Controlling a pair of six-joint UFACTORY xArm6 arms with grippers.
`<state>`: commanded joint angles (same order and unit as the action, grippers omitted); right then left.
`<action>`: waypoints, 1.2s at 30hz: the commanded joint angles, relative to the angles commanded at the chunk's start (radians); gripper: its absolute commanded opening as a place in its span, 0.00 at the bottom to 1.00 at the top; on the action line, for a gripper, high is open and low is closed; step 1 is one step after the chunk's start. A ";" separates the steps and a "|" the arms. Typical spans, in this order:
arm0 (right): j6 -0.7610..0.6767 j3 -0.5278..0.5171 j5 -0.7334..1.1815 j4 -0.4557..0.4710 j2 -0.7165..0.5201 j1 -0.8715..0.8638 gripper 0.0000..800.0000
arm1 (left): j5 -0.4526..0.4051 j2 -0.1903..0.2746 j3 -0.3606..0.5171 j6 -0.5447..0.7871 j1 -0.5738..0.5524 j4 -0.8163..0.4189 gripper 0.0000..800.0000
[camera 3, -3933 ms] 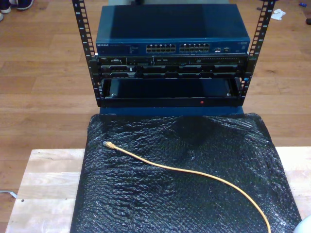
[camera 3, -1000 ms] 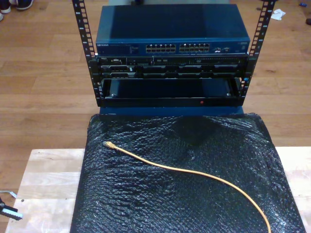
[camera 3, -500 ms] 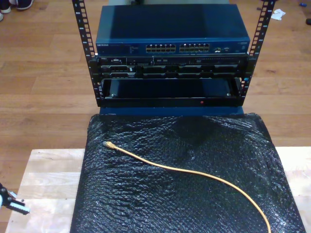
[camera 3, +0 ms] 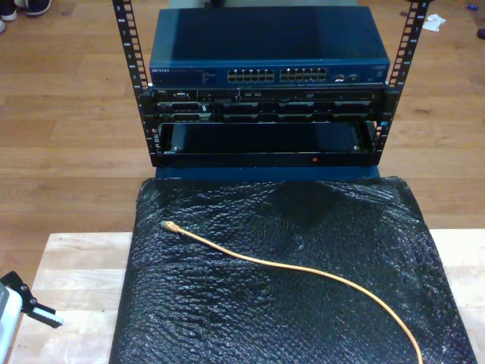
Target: Grab the cable and plug it in
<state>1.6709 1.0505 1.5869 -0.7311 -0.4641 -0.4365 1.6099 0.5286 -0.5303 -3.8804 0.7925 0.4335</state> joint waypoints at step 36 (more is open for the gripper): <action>-0.577 0.012 -0.586 0.376 0.325 0.802 0.97 | -0.058 -0.061 0.006 -0.064 -0.031 0.000 1.00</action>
<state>1.0940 1.0627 1.0008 -0.3552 -0.1389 0.3659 1.5516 0.4672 -0.5242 -3.9448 0.7618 0.4335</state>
